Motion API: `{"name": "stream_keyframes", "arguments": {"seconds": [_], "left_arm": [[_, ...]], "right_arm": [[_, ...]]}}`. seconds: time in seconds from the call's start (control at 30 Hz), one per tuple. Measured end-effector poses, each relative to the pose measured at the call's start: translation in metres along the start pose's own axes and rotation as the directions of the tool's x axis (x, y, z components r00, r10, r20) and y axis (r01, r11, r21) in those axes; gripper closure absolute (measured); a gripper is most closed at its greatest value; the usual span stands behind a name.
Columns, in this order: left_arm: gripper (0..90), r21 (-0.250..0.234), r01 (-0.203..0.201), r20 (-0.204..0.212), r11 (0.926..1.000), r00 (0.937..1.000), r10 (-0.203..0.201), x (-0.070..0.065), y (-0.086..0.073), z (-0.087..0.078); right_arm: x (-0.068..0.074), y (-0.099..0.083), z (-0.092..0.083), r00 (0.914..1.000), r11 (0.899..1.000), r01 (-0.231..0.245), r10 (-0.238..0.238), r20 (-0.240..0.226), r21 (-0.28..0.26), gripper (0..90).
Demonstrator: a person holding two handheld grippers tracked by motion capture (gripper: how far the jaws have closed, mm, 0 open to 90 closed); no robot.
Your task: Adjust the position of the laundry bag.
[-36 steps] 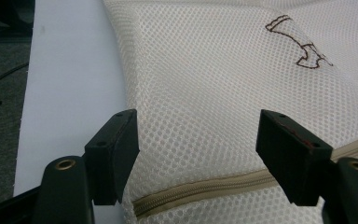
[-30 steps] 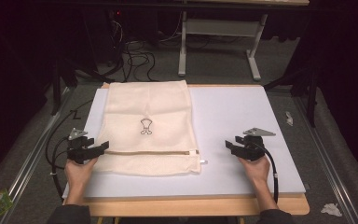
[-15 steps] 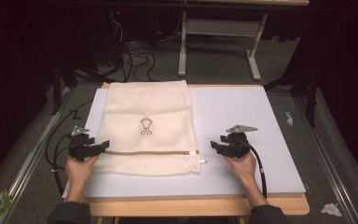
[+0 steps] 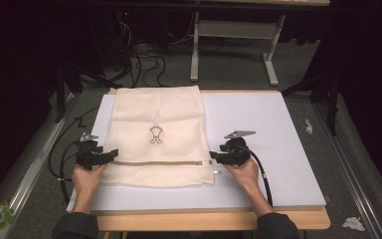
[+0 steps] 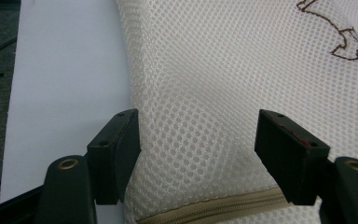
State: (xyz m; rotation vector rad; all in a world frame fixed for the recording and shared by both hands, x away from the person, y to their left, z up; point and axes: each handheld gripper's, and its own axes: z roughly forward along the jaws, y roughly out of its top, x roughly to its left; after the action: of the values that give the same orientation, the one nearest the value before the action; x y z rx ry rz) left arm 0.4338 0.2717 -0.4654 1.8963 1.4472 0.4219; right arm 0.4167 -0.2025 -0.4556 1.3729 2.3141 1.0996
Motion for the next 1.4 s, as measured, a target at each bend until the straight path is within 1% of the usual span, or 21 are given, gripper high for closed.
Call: {"name": "stream_keyframes", "arguments": {"seconds": [0.03, 0.13, 0.3, 0.43, 0.53, 0.67, 0.7, 0.73, 0.77, 0.8, 0.83, 0.87, 0.93, 1.0, 1.03, 1.07, 1.13, 1.2, 1.27, 1.37, 1.4], "left_arm": [[31.7, 0.005, 0.001, -0.002, 1.0, 1.0, -0.001, 0.0, 0.0, 0.001], [32.0, 0.005, 0.004, 0.0, 1.0, 1.0, -0.004, 0.0, 0.001, 0.001], [32.9, 0.009, 0.012, 0.001, 0.9999, 0.9999, -0.012, 0.0, 0.002, 0.003], [34.0, 0.016, 0.021, 0.002, 0.9997, 0.9998, -0.021, 0.002, 0.003, 0.005], [35.5, 0.017, 0.029, 0.003, 0.9995, 0.9996, -0.029, 0.003, 0.004, 0.006], [40.6, 0.025, 0.031, 0.0, 0.9992, 0.9995, -0.031, 0.003, 0.004, 0.007], [40.6, 0.027, 0.031, 0.001, 0.9992, 0.9995, -0.031, 0.003, 0.004, 0.007], [43.8, 0.027, 0.028, 0.002, 0.9993, 0.9996, -0.028, 0.003, 0.004, 0.007], [50.4, 0.022, 0.018, 0.009, 0.9996, 0.9998, -0.019, 0.003, 0.004, 0.007], [55.6, 0.022, 0.018, 0.009, 0.9996, 0.9998, -0.019, 0.003, 0.004, 0.007], [60.5, 0.02, 0.003, 0.007, 0.9998, 1.0, -0.003, 0.002, 0.003, 0.007], [64.7, 0.021, -0.002, 0.008, 0.9998, 1.0, 0.002, 0.001, 0.003, 0.008], [74.2, 0.017, -0.015, 0.006, 0.9997, 0.9999, 0.015, 0.001, 0.003, 0.007], [84.2, 0.008, -0.027, 0.006, 0.9996, 0.9996, 0.027, -0.001, 0.004, 0.006], [86.0, 0.002, -0.031, 0.005, 0.9995, 0.9995, 0.031, -0.002, 0.004, 0.005], [87.0, 0.002, -0.031, 0.005, 0.9995, 0.9995, 0.031, -0.002, 0.004, 0.005], [88.8, -0.014, -0.049, 0.008, 0.9987, 0.9987, 0.049, -0.005, 0.007, 0.003], [89.4, -0.023, -0.048, 0.015, 0.9986, 0.9987, 0.048, -0.006, 0.008, 0.001], [89.5, -0.047, -0.044, 0.025, 0.9979, 0.9987, 0.046, -0.007, 0.009, -0.002], [89.6, -0.058, -0.048, 0.033, 0.9971, 0.9982, 0.05, -0.01, 0.01, -0.004], [89.6, -0.066, -0.053, 0.037, 0.9964, 0.9978, 0.056, -0.013, 0.011, -0.004]], "right_arm": [[0.002, 0.002, 0.005, 1.0, 1.0, -0.003, 0.003, -0.009, 0.014, 45.0], [0.005, 0.006, 0.011, 0.9998, 1.0, -0.003, 0.003, -0.019, 0.027, 44.6], [0.009, 0.011, 0.018, 0.9996, 0.999, -0.005, 0.006, -0.026, 0.045, 44.6], [0.012, 0.014, 0.028, 0.9994, 0.997, -0.019, 0.021, -0.028, 0.072, 45.5], [0.013, 0.014, 0.033, 0.9991, 0.996, -0.025, 0.027, -0.032, 0.085, 47.4], [0.013, 0.014, 0.036, 0.999, 0.996, -0.023, 0.027, -0.035, 0.09, 52.2], [0.013, 0.014, 0.036, 0.9989, 0.995, -0.023, 0.027, -0.038, 0.096, 54.5], [0.013, 0.014, 0.037, 0.9988, 0.995, -0.027, 0.03, -0.038, 0.096, 58.0], [0.012, 0.014, 0.037, 0.9984, 0.995, -0.028, 0.032, -0.047, 0.097, 64.1], [0.012, 0.014, 0.037, 0.9984, 0.995, -0.028, 0.032, -0.047, 0.097, 64.1], [0.012, 0.014, 0.038, 0.9986, 0.995, -0.013, 0.018, -0.049, 0.101, 70.4], [0.013, 0.014, 0.038, 0.999, 0.994, -0.009, 0.014, -0.043, 0.105, 74.4], [0.013, 0.014, 0.037, 0.9988, 0.995, 0.007, -0.003, -0.048, 0.1, 82.9], [0.014, 0.014, 0.036, 0.9985, 0.995, 0.023, -0.018, -0.052, 0.099, 86.0], [0.014, 0.014, 0.036, 0.9981, 0.995, 0.034, -0.029, -0.055, 0.097, 86.8], [0.014, 0.014, 0.036, 0.9981, 0.995, 0.034, -0.029, -0.055, 0.097, 86.8], [0.015, 0.015, 0.034, 0.9975, 0.995, 0.048, -0.043, -0.056, 0.086, 87.9], [0.015, 0.015, 0.033, 0.9972, 0.995, 0.055, -0.05, -0.055, 0.083, 88.0], [0.015, 0.015, 0.03, 0.9968, 0.996, 0.065, -0.061, -0.051, 0.065, 88.2], [0.014, 0.015, 0.027, 0.997, 0.996, 0.063, -0.06, -0.048, 0.058, 88.4], [0.013, 0.015, 0.025, 0.9972, 0.997, 0.061, -0.059, -0.046, 0.054, 88.4]]}}
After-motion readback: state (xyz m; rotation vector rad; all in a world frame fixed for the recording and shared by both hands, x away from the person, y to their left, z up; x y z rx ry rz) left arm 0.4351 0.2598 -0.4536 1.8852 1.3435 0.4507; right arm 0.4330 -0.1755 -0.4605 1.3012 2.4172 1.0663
